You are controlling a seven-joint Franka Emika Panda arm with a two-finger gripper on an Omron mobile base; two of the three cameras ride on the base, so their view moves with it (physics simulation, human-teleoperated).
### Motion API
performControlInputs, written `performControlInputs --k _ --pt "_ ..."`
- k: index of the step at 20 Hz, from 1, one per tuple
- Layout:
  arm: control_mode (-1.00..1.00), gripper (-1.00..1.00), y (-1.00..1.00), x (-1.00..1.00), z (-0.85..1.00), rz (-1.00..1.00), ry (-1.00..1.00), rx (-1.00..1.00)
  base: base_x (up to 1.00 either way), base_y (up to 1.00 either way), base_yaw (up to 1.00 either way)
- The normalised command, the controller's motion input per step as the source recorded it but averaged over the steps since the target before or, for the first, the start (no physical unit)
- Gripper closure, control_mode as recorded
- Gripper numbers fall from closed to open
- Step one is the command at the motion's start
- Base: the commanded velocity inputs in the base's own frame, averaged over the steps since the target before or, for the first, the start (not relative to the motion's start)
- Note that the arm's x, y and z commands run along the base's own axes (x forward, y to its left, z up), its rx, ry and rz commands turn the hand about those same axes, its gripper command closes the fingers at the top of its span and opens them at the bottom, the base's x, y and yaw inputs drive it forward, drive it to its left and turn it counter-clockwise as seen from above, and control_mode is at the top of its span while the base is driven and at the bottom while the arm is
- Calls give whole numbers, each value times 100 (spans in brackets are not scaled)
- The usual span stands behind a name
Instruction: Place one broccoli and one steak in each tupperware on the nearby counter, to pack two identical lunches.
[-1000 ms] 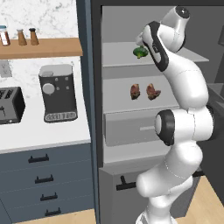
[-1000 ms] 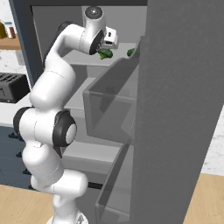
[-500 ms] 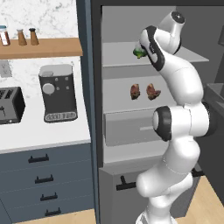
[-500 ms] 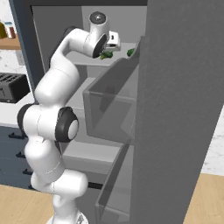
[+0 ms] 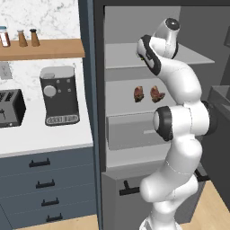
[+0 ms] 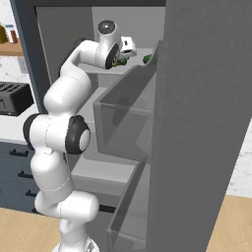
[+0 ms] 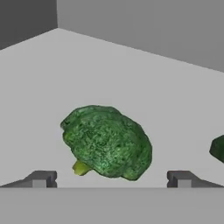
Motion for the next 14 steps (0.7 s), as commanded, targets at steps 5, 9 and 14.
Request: performControlInputs --k 5,9,14 --pt "-100 -100 1 40 -1 0 -5 -10 0 0 0" --pt "-100 -100 0 38 -12 0 0 0 0 0 0" --pt "-100 -100 0 24 -14 1 0 0 0 0 0"
